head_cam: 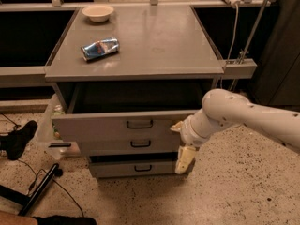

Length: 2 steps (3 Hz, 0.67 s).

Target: Close top drawer

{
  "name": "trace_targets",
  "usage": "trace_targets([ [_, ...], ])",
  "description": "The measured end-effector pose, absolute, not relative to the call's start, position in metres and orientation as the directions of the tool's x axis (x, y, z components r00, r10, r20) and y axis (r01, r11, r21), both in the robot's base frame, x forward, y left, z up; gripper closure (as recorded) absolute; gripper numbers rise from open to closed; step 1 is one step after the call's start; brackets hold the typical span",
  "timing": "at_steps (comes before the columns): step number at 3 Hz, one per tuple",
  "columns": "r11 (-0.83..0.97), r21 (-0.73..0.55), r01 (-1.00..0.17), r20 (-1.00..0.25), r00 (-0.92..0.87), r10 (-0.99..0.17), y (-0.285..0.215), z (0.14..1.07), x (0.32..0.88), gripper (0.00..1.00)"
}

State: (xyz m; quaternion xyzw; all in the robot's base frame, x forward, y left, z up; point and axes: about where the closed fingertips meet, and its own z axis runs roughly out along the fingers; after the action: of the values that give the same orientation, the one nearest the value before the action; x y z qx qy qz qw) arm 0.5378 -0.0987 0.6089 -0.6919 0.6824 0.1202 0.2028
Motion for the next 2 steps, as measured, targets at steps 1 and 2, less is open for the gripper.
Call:
trace_targets([
  [1,0.082,-0.172,-0.982,-0.464,0.007,-0.886,-0.107,0.604,0.57,0.0],
  [2,0.136,-0.273,-0.952,-0.446,0.0,-0.895,-0.102,0.607,0.613,0.0],
])
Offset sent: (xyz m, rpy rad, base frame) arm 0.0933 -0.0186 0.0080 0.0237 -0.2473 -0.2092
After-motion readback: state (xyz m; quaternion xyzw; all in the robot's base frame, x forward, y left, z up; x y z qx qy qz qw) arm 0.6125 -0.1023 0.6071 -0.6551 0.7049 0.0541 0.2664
